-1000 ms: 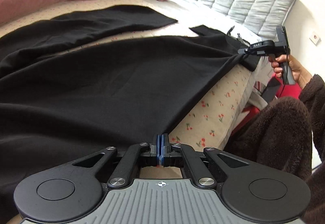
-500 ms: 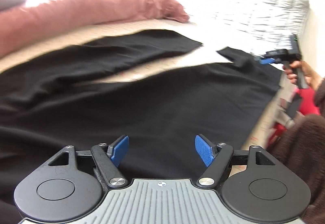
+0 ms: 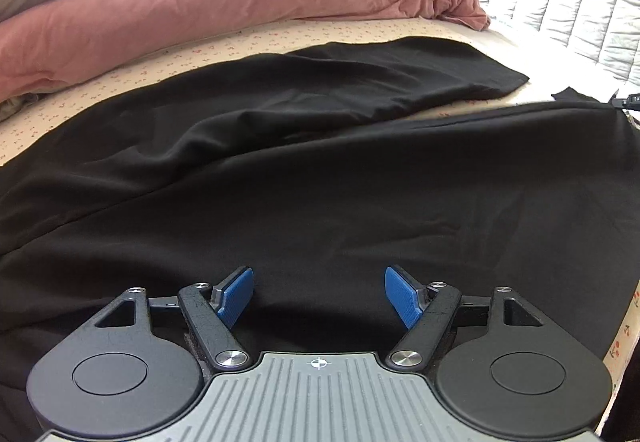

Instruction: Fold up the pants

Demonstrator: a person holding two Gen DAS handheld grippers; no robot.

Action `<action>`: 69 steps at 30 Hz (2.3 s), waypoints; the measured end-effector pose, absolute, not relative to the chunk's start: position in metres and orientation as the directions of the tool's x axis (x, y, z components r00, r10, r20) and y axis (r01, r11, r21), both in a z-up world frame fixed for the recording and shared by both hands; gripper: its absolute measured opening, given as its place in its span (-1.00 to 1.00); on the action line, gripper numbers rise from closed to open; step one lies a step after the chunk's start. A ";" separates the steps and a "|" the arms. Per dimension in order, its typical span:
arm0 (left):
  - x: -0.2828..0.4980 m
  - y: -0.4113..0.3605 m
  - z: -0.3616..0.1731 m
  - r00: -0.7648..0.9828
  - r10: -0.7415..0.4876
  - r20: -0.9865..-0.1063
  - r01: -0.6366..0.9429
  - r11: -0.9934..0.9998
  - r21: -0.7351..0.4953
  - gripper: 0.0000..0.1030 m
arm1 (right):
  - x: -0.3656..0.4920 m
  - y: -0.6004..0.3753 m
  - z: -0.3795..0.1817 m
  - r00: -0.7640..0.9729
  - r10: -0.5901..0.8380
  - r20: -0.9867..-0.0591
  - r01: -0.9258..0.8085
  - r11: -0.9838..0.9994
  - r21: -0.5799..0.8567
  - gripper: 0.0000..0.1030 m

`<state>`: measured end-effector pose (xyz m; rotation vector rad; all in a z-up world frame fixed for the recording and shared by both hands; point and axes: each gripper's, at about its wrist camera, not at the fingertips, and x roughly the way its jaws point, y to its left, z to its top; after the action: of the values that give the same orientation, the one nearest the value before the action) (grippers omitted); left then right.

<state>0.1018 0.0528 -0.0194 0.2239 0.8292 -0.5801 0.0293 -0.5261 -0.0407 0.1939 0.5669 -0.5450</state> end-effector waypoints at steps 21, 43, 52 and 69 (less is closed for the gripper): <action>0.043 0.244 0.033 0.680 0.049 -0.732 -0.129 0.990 -0.054 0.70 | 0.065 -0.307 -0.001 0.806 0.080 -0.586 -0.059 0.997 0.056 0.29; 0.033 0.317 0.006 0.714 0.060 -0.698 -0.359 0.887 -0.291 -0.89 | 0.034 -0.095 -0.068 0.405 0.544 -0.735 -0.755 0.653 0.067 -0.95; 0.039 0.319 -0.008 0.578 0.147 -0.803 -0.370 0.924 -0.097 -0.72 | 0.030 -0.113 -0.069 0.296 0.583 -0.757 -0.755 0.628 0.189 -0.96; 0.028 0.199 0.028 0.703 -0.132 -0.699 0.114 0.991 -0.072 0.53 | 0.039 -0.213 -0.041 0.658 0.298 -0.691 -0.374 0.926 0.043 0.27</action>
<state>0.0276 0.1994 0.0284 -0.0241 0.7799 -0.1364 0.0390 -0.2130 -0.0410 -0.1066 0.7626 0.3810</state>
